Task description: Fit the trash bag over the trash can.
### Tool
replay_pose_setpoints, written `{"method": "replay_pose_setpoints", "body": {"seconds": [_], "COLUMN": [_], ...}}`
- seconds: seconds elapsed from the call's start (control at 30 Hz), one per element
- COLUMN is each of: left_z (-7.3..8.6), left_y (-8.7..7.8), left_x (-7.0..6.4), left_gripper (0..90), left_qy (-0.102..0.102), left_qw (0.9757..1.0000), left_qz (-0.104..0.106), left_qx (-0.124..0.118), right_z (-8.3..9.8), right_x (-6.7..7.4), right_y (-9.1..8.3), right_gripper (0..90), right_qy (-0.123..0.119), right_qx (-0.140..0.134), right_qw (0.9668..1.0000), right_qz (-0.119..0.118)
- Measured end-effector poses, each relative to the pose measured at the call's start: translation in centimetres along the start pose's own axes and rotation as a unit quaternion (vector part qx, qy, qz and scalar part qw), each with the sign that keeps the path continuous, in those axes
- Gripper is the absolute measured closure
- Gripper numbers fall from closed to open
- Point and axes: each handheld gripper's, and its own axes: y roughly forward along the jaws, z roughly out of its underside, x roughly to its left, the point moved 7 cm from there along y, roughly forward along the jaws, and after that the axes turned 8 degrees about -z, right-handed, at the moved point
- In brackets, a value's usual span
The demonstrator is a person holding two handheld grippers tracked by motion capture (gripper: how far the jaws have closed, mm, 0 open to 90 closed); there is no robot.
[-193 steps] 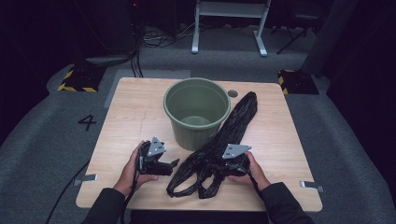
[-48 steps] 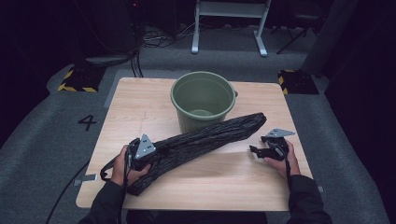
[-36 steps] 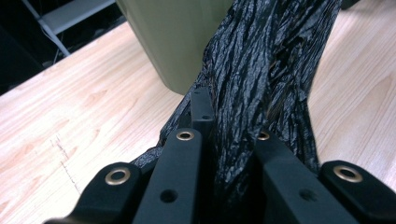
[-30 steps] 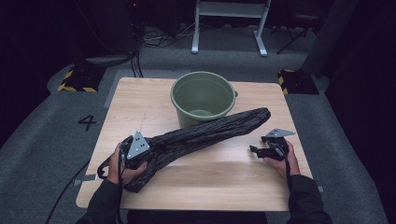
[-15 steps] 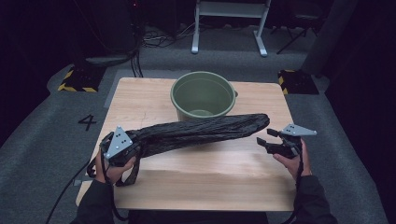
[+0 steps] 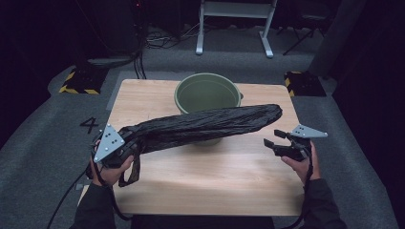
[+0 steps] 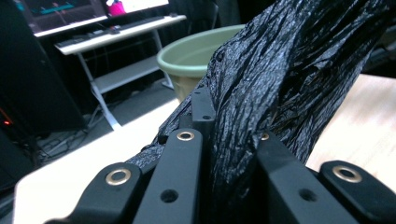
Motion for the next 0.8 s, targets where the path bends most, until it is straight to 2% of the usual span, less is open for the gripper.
{"method": "replay_pose_setpoints", "body": {"seconds": [0.1, 0.2, 0.37, 0.53, 0.63, 0.8], "left_z": [-0.5, -1.0, -1.3, -1.1, -0.9, -0.7], "left_y": [-0.3, -0.5, -0.5, 0.3, 0.7, 1.4], "left_x": [0.7, 1.6, 2.8, 3.9, 4.4, 5.0], "left_gripper": [88.4, 88.4, 88.4, 88.4, 88.4, 88.4], "left_qy": [-0.006, -0.004, 0.002, 0.004, 0.003, 0.019], "left_qw": [0.9999, 0.9997, 0.9990, 0.9976, 0.9965, 0.9937], "left_qz": [-0.009, -0.023, -0.045, -0.067, -0.079, -0.102], "left_qx": [-0.007, -0.009, 0.002, 0.017, 0.024, 0.043], "right_z": [-0.5, -1.2, -2.6, -5.9, -8.4, -12.3], "right_x": [0.2, 0.2, 0.1, 0.9, 1.5, 3.2], "right_y": [-0.4, -1.0, -1.9, -3.3, -4.0, -3.7], "right_gripper": [34.4, 34.4, 34.4, 34.9, 35.4, 35.5], "right_qy": [-0.006, -0.011, -0.022, -0.044, -0.054, -0.078], "right_qx": [-0.003, -0.009, -0.018, -0.051, -0.077, -0.096], "right_qw": [1.0000, 0.9999, 0.9996, 0.9977, 0.9955, 0.9920], "right_qz": [-0.003, -0.001, 0.005, -0.001, -0.009, -0.026]}}
